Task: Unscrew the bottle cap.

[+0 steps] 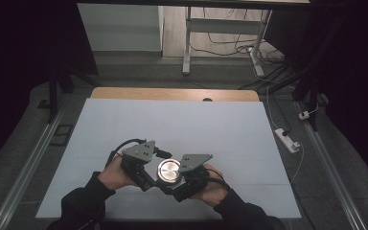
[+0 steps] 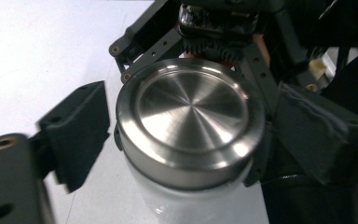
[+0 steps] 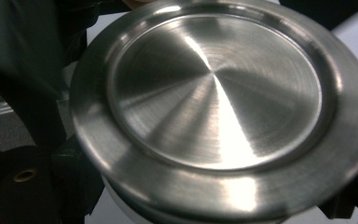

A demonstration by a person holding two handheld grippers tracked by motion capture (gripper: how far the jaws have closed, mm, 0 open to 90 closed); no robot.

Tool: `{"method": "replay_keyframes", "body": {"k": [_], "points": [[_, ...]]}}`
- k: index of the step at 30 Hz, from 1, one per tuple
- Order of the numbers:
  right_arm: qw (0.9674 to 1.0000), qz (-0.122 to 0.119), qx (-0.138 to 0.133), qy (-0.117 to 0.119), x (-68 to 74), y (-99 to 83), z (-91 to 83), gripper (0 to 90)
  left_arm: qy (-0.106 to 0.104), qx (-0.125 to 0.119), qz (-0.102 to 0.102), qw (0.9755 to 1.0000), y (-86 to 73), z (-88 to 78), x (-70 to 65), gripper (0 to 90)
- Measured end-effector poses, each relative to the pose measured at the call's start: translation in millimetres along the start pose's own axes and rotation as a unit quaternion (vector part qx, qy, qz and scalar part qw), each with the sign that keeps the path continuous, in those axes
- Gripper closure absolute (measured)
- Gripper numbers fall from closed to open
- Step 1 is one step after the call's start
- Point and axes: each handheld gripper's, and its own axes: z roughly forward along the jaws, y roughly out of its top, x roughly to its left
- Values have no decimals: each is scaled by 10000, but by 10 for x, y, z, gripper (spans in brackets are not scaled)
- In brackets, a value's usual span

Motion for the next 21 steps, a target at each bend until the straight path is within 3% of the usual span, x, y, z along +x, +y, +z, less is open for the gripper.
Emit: {"method": "replay_keyframes", "body": {"k": [2, 3, 7, 9, 10, 13, 14, 18, 21], "points": [[10000, -32, 19, -8, 4, 1, 0, 143, 142, -19, 165, 9998, -3, 22, -36, 203], [10000, -40, 17, -16, 7, 1, 2, 143, 198, -39, 144, 9997, -3, 28, -43, 205], [9997, 130, -14, -215, -42, -9, -16, 143, 663, -104, -203, 9975, 21, 89, -52, 207], [9987, 260, -15, -429, -78, -20, -27, 143, 933, -106, -406, 9948, 44, 135, -61, 207], [9970, 437, 0, -645, -113, -30, -34, 143, 1157, -107, -568, 9916, 61, 173, -72, 207], [9950, 598, 2, -806, -150, -46, -44, 143, 1591, -206, -897, 9830, 88, 272, -111, 206], [9942, 672, 5, -843, -164, -54, -49, 143, 1636, -253, -960, 9815, 92, 287, -116, 205], [9938, 686, -54, -871, -165, -53, -72, 143, 1276, -603, -1176, 9830, 85, 194, -53, 132], [9953, 581, -91, -772, -152, -41, -81, 143, 1008, -575, -1085, 9873, 60, 62, 6, 98]]}}
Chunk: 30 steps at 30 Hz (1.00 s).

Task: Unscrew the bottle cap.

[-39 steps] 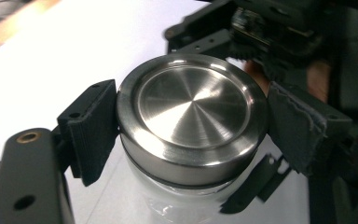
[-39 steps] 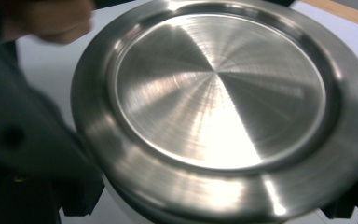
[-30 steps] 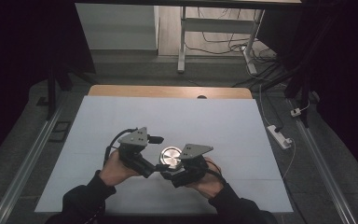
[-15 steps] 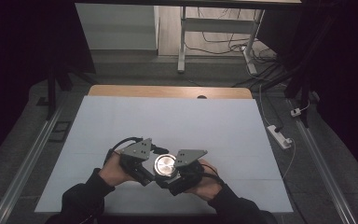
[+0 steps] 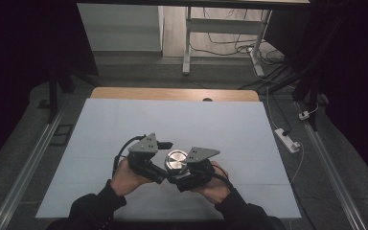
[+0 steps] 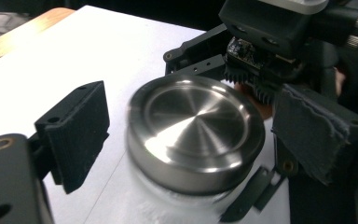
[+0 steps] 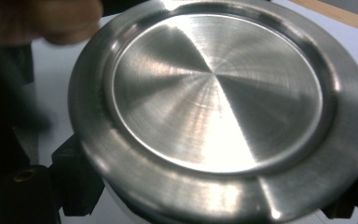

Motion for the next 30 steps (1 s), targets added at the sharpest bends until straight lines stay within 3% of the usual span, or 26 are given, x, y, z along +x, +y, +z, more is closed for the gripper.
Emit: {"method": "replay_keyframes", "body": {"k": [1, 3, 5, 7, 10, 13, 17, 19, 20, 21, 23, 24, 28, 30], "points": [[9998, -133, 9, 127, 18, 1, 2, 143, -218, 47, 50, 9997, -5, -39, 36, 90], [9997, -172, 9, 166, 27, 3, 4, 143, -446, 123, 220, 9987, -16, -80, 62, 90], [9991, -272, 13, 340, 53, 8, 9, 143, -778, 288, 485, 9954, -30, -101, 73, 111], [9970, -421, 40, 652, 103, 17, 20, 143, -873, 423, 647, 9932, -40, -89, 62, 118], [9960, -492, 73, 748, 135, 18, 29, 143, -1048, 518, 869, 9893, -63, -46, 29, 150], [9950, -550, 113, 827, 156, 18, 36, 143, -901, 552, 1023, 9891, -69, -13, -18, 203], [9967, -501, 123, 630, 128, 15, 36, 143, -450, 525, 791, 9945, -54, 30, -53, 207], [9990, -271, 129, 340, 62, 5, 29, 143, -113, 494, 582, 9970, -40, 82, -78, 207], [9990, -271, 129, 340, 62, 5, 29, 143, 21, 484, 491, 9976, -35, 106, -89, 207], [9997, -129, 139, 151, 21, -4, 30, 143, 210, 471, 347, 9981, -27, 140, -104, 206], [9999, -62, 140, 42, 4, -11, 32, 143, 482, 463, 171, 9976, -14, 204, -127, 205], [9999, -13, 148, -42, -12, -19, 35, 143, 488, 466, 152, 9976, -10, 214, -122, 203], [10000, 3, 66, -47, -20, -21, 20, 143, 195, 222, -79, 9995, -7, 106, -9, 109], [10000, -34, 18, 25, -12, -11, 6, 143, -97, 122, -91, 9998, -13, 5, 68, 86]]}}
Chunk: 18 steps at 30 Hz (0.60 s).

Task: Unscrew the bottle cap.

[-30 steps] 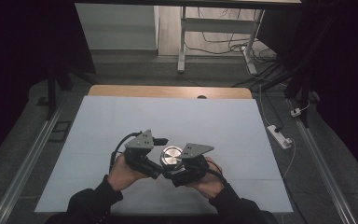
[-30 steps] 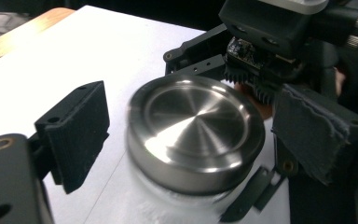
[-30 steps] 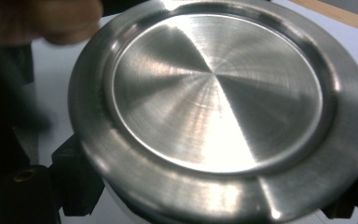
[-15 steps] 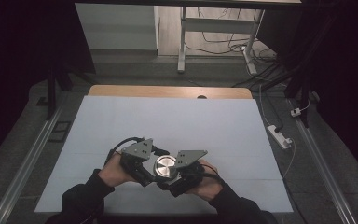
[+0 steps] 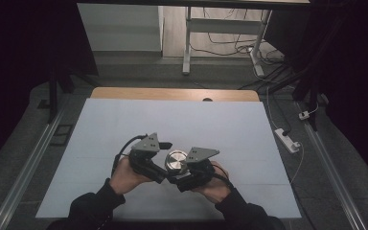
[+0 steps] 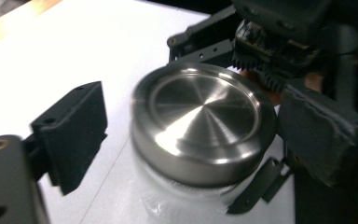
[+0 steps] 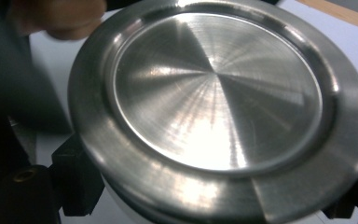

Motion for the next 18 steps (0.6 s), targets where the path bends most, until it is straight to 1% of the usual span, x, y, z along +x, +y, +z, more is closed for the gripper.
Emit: {"method": "replay_keyframes", "body": {"k": [1, 2, 3, 4, 6, 8, 10, 11, 12, 13, 15, 16, 17, 18], "points": [[10000, -36, -3, 43, 5, 4, -6, 144, -205, -1, 34, 9998, -6, -43, 30, 86], [9999, -65, -10, 110, 13, 7, -9, 143, -284, 3, 124, 9995, -13, -73, 42, 84], [9998, -84, -15, 160, 19, 9, -9, 143, -418, 55, 287, 9987, -24, -110, 55, 86], [9996, -139, -20, 255, 30, 12, -6, 143, -588, 143, 415, 9973, -29, -129, 61, 88], [9990, -212, -1, 402, 57, 15, 5, 143, -700, 272, 642, 9951, -30, -142, 45, 87], [9980, -310, 20, 544, 85, 17, 22, 143, -949, 388, 802, 9915, -27, -125, 19, 90], [9967, -419, 36, 693, 121, 17, 36, 143, -976, 553, 988, 9888, -23, -92, -22, 98], [9952, -520, 53, 826, 158, 22, 41, 143, -1014, 631, 1078, 9870, -25, -75, -39, 118], [9952, -520, 53, 826, 158, 22, 41, 143, -1028, 663, 1149, 9858, -28, -67, -49, 118], [9948, -546, 64, 860, 173, 25, 42, 144, -1088, 667, 1180, 9848, -33, -55, -56, 132], [9936, -648, 81, 922, 202, 32, 45, 143, -1101, 620, 1195, 9848, -45, -49, -54, 196], [9936, -633, 94, 927, 211, 31, 48, 143, -1094, 592, 1143, 9856, -52, -47, -45, 201], [9940, -638, 101, 887, 211, 29, 52, 143, -1038, 568, 1102, 9869, -60, -40, -36, 206], [9947, -582, 113, 838, 201, 28, 55, 143, -972, 529, 1035, 9885, -69, -28, -29, 207]]}}
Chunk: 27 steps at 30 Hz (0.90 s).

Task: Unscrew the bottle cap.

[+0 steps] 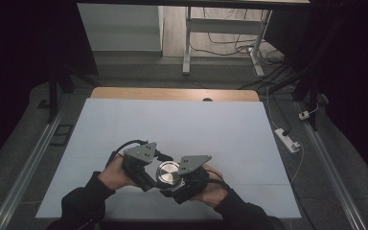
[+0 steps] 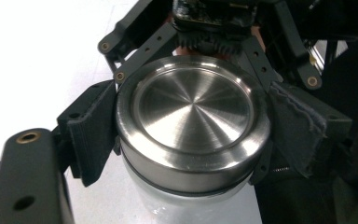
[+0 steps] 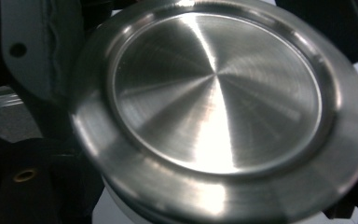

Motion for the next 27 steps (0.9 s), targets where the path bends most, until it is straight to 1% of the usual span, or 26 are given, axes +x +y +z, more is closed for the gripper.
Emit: {"method": "replay_keyframes", "body": {"k": [2, 3, 4, 5, 6, 7, 8, 9, 10, 11, 12, 13, 14, 16, 17, 19, 20, 21, 22, 23, 24, 25, 26, 27], "points": [[9999, 106, 25, -121, -31, -14, -2, 143, 154, -64, -160, 9997, -8, 34, 13, 208], [9997, 148, 38, -183, -46, -20, -2, 144, 308, -68, -270, 9991, -6, 64, 20, 208], [9992, 241, 76, -314, -72, -28, -6, 143, 424, -93, -364, 9984, -1, 86, 19, 208], [9988, 286, 73, -386, -93, -36, -9, 143, 602, -98, -466, 9970, 12, 115, 14, 208], [9981, 383, 79, -472, -120, -47, -16, 144, 859, -86, -588, 9945, 34, 160, -2, 208], [9968, 500, 108, -617, -149, -53, -21, 143, 1005, -90, -667, 9927, 49, 189, -14, 208], [9957, 560, 131, -725, -159, -56, -23, 143, 1195, -79, -757, 9899, 68, 227, -21, 208], [9943, 640, 132, -846, -181, -65, -27, 143, 1275, -105, -839, 9882, 77, 249, -17, 207], [9933, 708, 112, -910, -198, -72, -32, 143, 1296, -152, -896, 9874, 79, 260, -4, 205], [9919, 767, 71, -1006, -206, -72, -45, 143, 1220, -232, -929, 9879, 74, 256, 13, 168], [9919, 767, 71, -1006, -206, -72, -45, 143, 1120, -331, -961, 9885, 66, 241, 28, 168], [9919, 750, 51, -1021, -206, -69, -50, 144, 983, -457, -1012, 9889, 55, 196, 53, 123], [9919, 767, 19, -1010, -203, -63, -62, 143, 901, -525, -1035, 9891, 49, 151, 68, 101], [9927, 754, -28, -942, -207, -61, -77, 144, 811, -633, -965, 9900, 38, 57, 82, 87], [9933, 726, -38, -902, -209, -61, -80, 144, 653, -639, -930, 9915, 33, 10, 95, 88], [9951, 625, -56, -761, -198, -57, -83, 143, 503, -530, -724, 9947, 21, -70, 100, 88], [9961, 564, -63, -682, -187, -53, -83, 143, 330, -433, -624, 9966, 13, -86, 104, 97], [9970, 506, -70, -580, -173, -46, -79, 143, 261, -320, -484, 9980, 4, -95, 97, 104], [9980, 432, -60, -461, -155, -38, -75, 143, 253, -222, -375, 9987, -3, -94, 87, 104], [9987, 362, -53, -354, -132, -30, -67, 143, 142, -136, -303, 9993, -11, -83, 82, 112], [9993, 290, -24, -235, -111, -22, -54, 143, 78, -70, -225, 9997, -15, -72, 77, 123], [9996, 226, 3, -143, -95, -18, -45, 144, 60, 31, -119, 9999, -21, -49, 65, 131], [9999, 149, 20, -40, -65, -15, -26, 143, -16, 70, -78, 9999, -24, -35, 65, 130], [9999, 110, 44, -5, -50, -14, -14, 143, -154, 103, -21, 9998, -30, -13, 58, 141]]}}
